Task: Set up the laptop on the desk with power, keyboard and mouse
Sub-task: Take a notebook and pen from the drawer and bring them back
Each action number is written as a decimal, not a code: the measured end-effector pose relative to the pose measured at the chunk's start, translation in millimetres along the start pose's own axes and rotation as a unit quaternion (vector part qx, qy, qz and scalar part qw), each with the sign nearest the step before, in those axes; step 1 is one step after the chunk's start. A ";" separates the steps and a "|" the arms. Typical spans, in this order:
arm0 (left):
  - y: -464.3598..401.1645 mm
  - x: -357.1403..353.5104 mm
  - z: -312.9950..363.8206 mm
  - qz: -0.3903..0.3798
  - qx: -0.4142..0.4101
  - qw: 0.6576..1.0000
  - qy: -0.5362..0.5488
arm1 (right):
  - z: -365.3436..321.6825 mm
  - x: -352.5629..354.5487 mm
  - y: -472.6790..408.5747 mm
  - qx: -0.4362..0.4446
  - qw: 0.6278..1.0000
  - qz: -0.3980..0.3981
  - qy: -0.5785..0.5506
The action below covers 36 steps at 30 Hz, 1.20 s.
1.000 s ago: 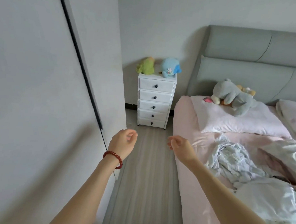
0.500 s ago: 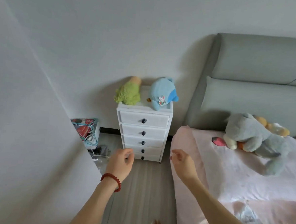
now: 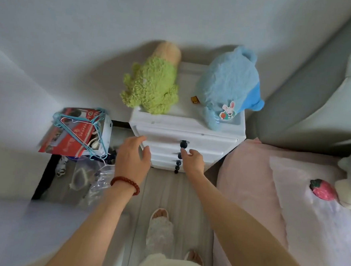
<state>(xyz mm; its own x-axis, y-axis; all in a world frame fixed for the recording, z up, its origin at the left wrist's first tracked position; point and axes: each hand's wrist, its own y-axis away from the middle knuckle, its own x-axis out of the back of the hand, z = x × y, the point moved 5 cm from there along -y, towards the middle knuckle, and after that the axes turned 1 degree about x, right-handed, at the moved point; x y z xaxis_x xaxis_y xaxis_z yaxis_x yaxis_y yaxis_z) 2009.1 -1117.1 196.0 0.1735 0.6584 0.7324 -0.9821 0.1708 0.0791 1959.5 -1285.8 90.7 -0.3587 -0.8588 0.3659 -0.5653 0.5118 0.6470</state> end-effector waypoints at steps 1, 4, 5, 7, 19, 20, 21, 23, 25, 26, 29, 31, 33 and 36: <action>-10.0 -6.9 -5.2 0.006 -0.006 1.000 0.001 | 1.1 -12.3 -14.5 -0.017 1.000 0.005 -0.018; -23.0 -24.0 -15.6 0.000 -0.022 1.000 0.004 | 4.1 -30.9 -35.2 -0.051 0.995 0.051 -0.070; -24.6 -27.9 -17.8 -0.006 -0.026 1.000 0.003 | 5.6 -32.3 -37.7 -0.057 0.992 0.071 -0.082; -29.2 -33.1 -20.3 -0.017 -0.033 0.999 0.002 | 7.4 -31.1 -40.0 -0.059 0.990 0.096 -0.083; -4.6 -45.6 -21.8 -0.105 -0.115 0.971 -0.183 | 52.4 -11.1 43.6 -0.062 0.997 0.000 0.056; -3.5 -50.6 -26.6 -0.134 -0.111 0.962 -0.210 | 51.2 -4.7 49.3 -0.039 0.995 -0.008 0.092; -3.7 -54.8 -31.9 -0.156 -0.108 0.955 -0.229 | 46.6 2.8 53.8 0.003 0.991 0.005 0.132; -7.2 -59.9 -38.2 -0.174 -0.117 0.945 -0.250 | 23.7 22.1 63.8 0.150 0.965 0.099 0.193; -14.5 -60.4 -37.7 -0.155 -0.133 0.947 -0.248 | 1.3 34.5 67.7 0.306 0.896 0.188 0.263; -18.1 -60.3 -37.1 -0.144 -0.135 0.949 -0.247 | -4.6 36.9 62.8 0.336 0.867 0.193 0.315; -19.7 -61.4 -37.8 -0.146 -0.135 0.948 -0.246 | -2.8 40.0 39.7 0.293 0.853 0.095 0.422; -11.8 -58.4 -39.5 -0.151 -0.137 0.951 -0.234 | 2.2 41.1 41.3 0.296 0.852 0.073 0.424; 0.2 -53.9 -43.0 -0.155 -0.143 0.953 -0.218 | 7.7 42.5 52.2 0.324 0.846 0.081 0.415; 20.4 -47.9 -51.6 -0.166 -0.138 0.955 -0.205 | 24.7 41.6 69.6 0.340 0.842 0.057 0.415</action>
<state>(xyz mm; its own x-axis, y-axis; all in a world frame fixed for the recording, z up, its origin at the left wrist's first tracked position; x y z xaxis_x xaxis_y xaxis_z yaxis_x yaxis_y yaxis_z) 1984.5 -1107.3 127.7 0.3733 0.2016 0.9055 -0.8116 0.5438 0.2136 1887.0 -1285.3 134.4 0.0439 -0.3797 0.9241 -0.9579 0.2465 0.1468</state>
